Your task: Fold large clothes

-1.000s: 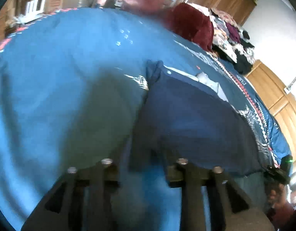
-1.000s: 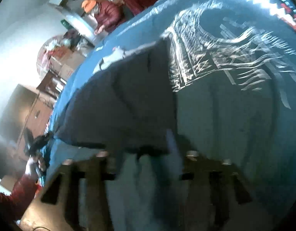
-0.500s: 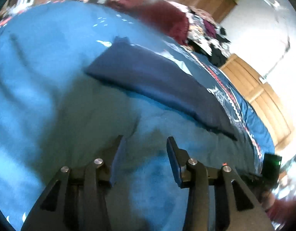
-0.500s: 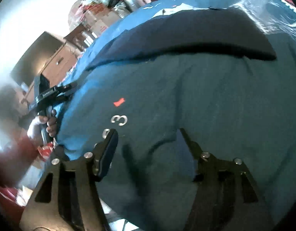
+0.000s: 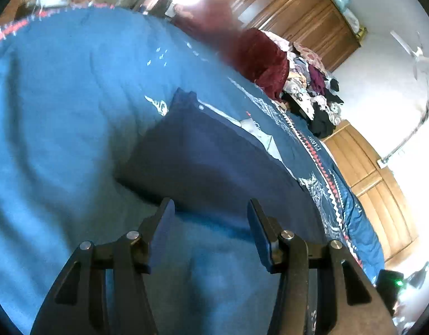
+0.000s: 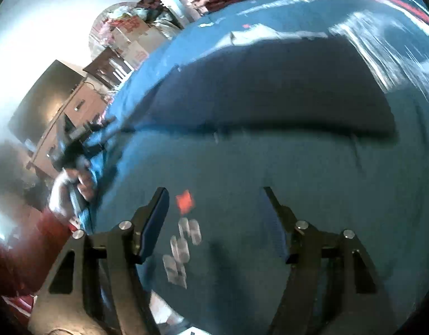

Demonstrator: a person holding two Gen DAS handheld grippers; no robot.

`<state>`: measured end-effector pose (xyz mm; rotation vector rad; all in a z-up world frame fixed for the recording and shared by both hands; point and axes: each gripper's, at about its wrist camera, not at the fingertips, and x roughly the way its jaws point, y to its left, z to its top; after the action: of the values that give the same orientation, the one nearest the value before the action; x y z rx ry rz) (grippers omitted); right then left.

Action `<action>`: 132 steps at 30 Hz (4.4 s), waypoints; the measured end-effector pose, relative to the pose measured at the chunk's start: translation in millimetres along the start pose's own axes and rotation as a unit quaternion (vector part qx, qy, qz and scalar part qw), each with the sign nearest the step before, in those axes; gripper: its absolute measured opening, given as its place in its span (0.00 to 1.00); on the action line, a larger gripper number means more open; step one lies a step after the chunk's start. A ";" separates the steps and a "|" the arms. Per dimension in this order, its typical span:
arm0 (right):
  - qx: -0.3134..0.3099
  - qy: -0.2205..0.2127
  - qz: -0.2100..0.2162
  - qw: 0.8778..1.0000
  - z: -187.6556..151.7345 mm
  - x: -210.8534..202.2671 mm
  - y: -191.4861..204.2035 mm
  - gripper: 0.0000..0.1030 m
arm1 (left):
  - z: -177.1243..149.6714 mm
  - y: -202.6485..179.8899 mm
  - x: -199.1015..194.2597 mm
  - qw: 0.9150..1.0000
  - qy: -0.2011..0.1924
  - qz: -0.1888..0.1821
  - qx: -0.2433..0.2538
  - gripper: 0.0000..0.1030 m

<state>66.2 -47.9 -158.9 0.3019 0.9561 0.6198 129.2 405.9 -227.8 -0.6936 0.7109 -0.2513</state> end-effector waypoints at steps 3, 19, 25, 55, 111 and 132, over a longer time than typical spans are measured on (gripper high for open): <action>-0.030 -0.011 0.015 0.999 62.8 34.0 21.8 0.57 | 0.0 12.1 19.0 1.000 0.005 0.005 -0.014 0.52; -0.119 0.134 0.039 0.983 227.7 365.6 161.8 0.36 | -20.0 43.8 -0.7 0.997 -0.058 -0.057 -0.019 0.53; -0.156 0.146 0.036 0.976 243.3 396.5 188.5 0.40 | -18.8 51.7 1.4 0.995 -0.060 -0.079 -0.031 0.54; -0.042 0.013 0.090 0.995 149.0 170.9 111.6 0.59 | 10.0 23.7 29.5 0.992 0.002 0.046 -0.114 0.52; 0.071 -0.039 0.031 0.996 192.4 104.2 -37.1 0.07 | -44.7 -262.6 119.7 0.952 -0.010 -0.063 0.300 0.14; 0.213 0.016 0.068 0.975 142.7 101.5 -215.6 0.15 | -149.0 -349.7 281.1 0.931 0.175 -0.062 0.315 0.21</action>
<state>305.0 -151.8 -255.4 0.7450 1.1023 0.5401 242.6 -53.1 -222.8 -0.0725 0.8655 -0.6977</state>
